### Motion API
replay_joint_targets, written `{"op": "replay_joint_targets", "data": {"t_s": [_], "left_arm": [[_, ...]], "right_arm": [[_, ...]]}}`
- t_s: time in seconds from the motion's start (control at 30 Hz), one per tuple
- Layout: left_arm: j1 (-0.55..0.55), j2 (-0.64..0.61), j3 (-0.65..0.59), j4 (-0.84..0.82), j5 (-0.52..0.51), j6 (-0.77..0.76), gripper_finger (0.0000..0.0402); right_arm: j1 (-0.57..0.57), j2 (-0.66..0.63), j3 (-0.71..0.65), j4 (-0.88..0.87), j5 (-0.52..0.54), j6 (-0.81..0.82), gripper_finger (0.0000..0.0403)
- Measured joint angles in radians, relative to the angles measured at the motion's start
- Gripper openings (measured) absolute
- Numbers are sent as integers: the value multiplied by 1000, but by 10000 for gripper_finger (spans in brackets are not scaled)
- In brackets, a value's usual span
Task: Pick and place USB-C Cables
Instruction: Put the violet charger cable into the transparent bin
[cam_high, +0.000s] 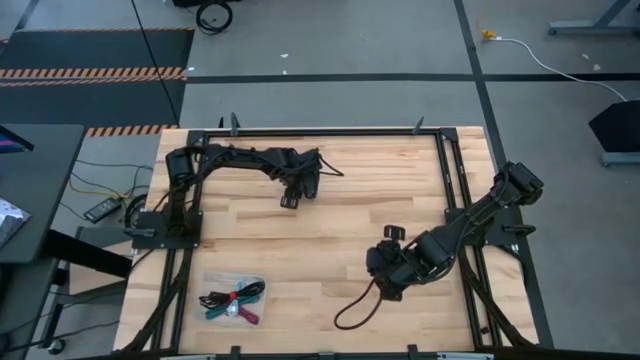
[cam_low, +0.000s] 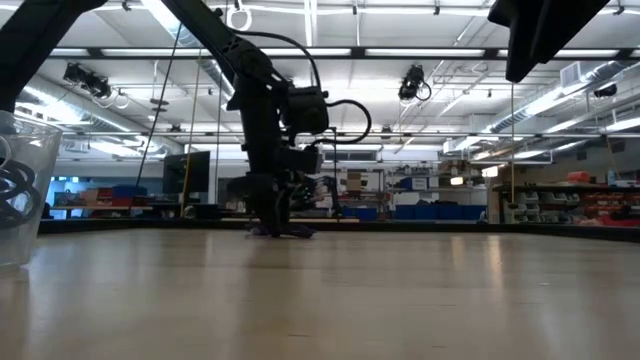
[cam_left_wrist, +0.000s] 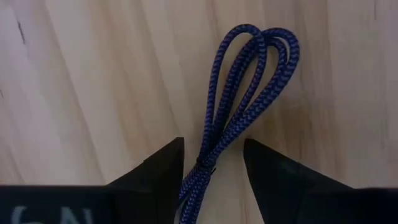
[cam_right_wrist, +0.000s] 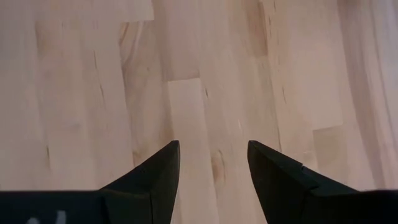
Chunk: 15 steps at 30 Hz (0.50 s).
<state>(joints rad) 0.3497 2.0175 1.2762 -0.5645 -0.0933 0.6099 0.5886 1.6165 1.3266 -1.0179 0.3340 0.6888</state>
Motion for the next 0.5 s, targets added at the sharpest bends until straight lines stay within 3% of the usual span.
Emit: {"op": "replay_joint_targets", "data": {"t_s": [0.17,0.37,0.5], "left_arm": [[-1,5,37,-42,-7,4,145],[-17,12,77,-121,-7,-3,29],[-34,12,78,-149,-22,-49,19]], "right_arm": [[6,0,0,2,0,8,195],[6,0,0,-3,0,3,195],[6,0,0,-5,2,-12,195]]}}
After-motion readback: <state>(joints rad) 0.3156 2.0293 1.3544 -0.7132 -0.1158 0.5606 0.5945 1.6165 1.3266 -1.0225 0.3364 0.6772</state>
